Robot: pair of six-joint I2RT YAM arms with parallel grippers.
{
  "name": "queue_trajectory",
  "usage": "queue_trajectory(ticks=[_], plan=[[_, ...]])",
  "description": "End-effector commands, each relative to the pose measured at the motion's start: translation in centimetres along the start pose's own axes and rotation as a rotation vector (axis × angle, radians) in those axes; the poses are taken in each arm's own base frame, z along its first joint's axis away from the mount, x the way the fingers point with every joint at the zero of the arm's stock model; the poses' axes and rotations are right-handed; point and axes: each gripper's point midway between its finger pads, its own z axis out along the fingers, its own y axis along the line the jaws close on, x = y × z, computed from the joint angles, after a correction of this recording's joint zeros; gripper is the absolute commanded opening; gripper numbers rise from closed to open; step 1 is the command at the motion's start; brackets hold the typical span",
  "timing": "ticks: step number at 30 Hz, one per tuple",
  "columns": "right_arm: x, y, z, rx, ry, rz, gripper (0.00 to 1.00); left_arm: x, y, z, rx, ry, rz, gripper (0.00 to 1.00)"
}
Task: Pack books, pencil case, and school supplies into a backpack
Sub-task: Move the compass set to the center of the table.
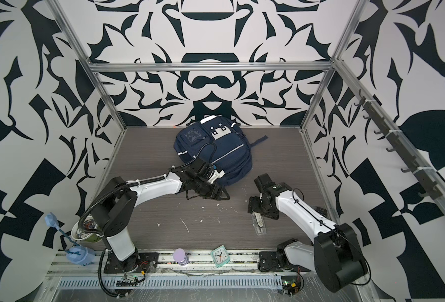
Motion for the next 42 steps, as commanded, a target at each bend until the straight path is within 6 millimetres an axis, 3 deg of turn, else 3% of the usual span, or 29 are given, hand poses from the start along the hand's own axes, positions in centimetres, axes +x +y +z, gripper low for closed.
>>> queue_trajectory(ticks=[1,11,20,24,27,33,42], plan=[[0.0,0.9,0.5,-0.036,0.004,0.002,0.85,0.6,0.3,0.8,0.015,0.026,-0.013,0.78],[1.4,1.9,2.8,0.002,0.05,-0.067,0.86,0.9,1.3,1.4,-0.003,0.028,-0.055,0.78],[1.3,5.1,3.3,-0.056,0.035,-0.075,0.84,1.3,2.1,1.8,-0.021,0.041,-0.107,0.77],[1.0,6.0,3.5,-0.082,0.025,-0.063,0.73,1.6,2.6,1.9,-0.041,0.054,-0.125,0.76],[0.8,5.8,3.7,-0.061,0.024,-0.062,0.66,1.7,2.7,1.9,-0.045,0.055,-0.131,0.76],[0.6,5.0,3.5,-0.003,0.009,-0.099,0.63,1.8,2.9,1.8,-0.052,0.052,-0.138,0.75],[-0.2,4.4,3.7,0.051,-0.019,-0.108,0.49,1.8,3.0,1.6,-0.056,0.048,-0.144,0.75]])
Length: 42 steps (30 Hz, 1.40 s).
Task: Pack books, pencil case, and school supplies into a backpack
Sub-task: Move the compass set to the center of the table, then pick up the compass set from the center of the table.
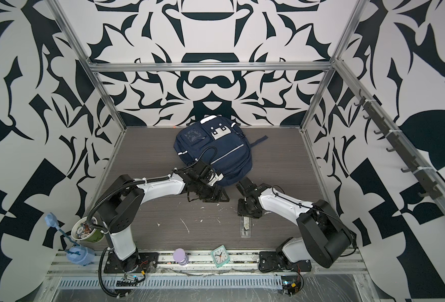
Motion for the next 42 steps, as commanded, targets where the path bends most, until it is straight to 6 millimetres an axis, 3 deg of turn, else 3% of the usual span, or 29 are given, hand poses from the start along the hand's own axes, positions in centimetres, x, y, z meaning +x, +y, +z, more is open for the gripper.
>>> queue_trajectory(ticks=[1,13,21,30,36,42], plan=[[-0.8,-0.6,0.2,0.054,-0.028,-0.01,0.49,0.8,0.9,0.1,-0.024,0.021,-0.032,0.75],[-5.1,1.7,0.5,-0.001,-0.13,0.065,0.47,0.8,1.2,-0.6,-0.068,0.015,-0.015,0.75],[-8.8,1.9,1.3,-0.04,-0.178,0.158,0.47,0.9,2.1,-1.2,-0.139,0.011,0.011,0.75],[-9.4,2.8,0.4,-0.069,-0.179,0.148,0.64,1.7,1.6,-0.8,-0.21,0.026,0.087,0.76],[-9.7,1.4,-2.3,-0.079,-0.239,0.172,0.67,1.7,0.0,0.3,-0.246,0.021,0.159,0.76],[-10.4,-2.3,-4.7,-0.101,-0.285,0.248,0.68,0.6,-1.3,2.2,-0.289,0.026,0.203,0.76]])
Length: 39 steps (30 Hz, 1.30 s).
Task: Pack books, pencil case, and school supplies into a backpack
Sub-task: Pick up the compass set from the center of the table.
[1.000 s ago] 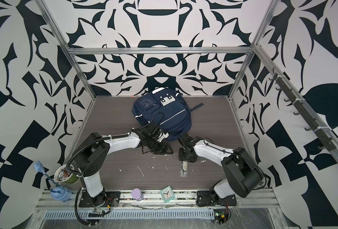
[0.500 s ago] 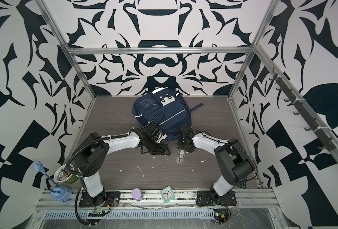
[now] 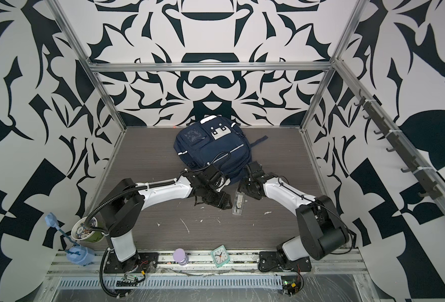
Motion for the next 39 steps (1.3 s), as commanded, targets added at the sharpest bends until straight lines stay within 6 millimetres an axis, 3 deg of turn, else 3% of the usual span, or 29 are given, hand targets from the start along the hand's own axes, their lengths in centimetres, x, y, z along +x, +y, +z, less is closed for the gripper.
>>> queue_trajectory(ticks=[1,7,10,30,39], plan=[[-0.5,-2.2,-1.3,0.021,-0.009,0.016,0.68,-0.1,0.5,1.2,-0.085,0.034,0.018,0.76],[-2.3,-5.6,-2.6,-0.097,-0.062,0.196,0.68,-0.5,0.7,2.8,-0.225,0.076,0.052,0.74],[-2.6,-6.3,-3.0,-0.097,-0.074,0.198,0.68,-0.7,1.1,3.1,-0.317,0.085,0.074,0.75],[-2.2,-5.9,-2.0,-0.154,-0.062,0.159,0.67,-0.6,-0.7,6.5,-0.396,0.137,0.083,0.75],[-0.9,-6.3,-1.0,-0.166,-0.031,0.173,0.66,1.3,2.6,5.1,-0.567,0.212,0.107,0.72]])
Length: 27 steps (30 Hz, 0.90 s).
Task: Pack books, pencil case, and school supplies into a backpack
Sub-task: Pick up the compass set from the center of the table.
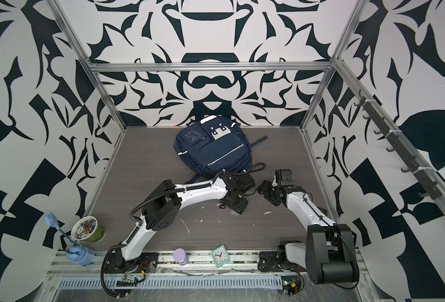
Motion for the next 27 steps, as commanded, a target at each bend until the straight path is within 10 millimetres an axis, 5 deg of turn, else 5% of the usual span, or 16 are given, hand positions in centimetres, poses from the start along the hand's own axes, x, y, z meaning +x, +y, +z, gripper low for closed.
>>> queue_trajectory(ticks=[1,27], plan=[[0.0,0.1,0.2,-0.02,-0.005,-0.013,0.66,2.5,2.7,0.7,-0.139,0.088,0.009,0.71],[0.6,1.2,0.5,-0.083,0.036,-0.03,0.65,0.7,0.3,0.9,-0.04,-0.04,0.097,0.53]])
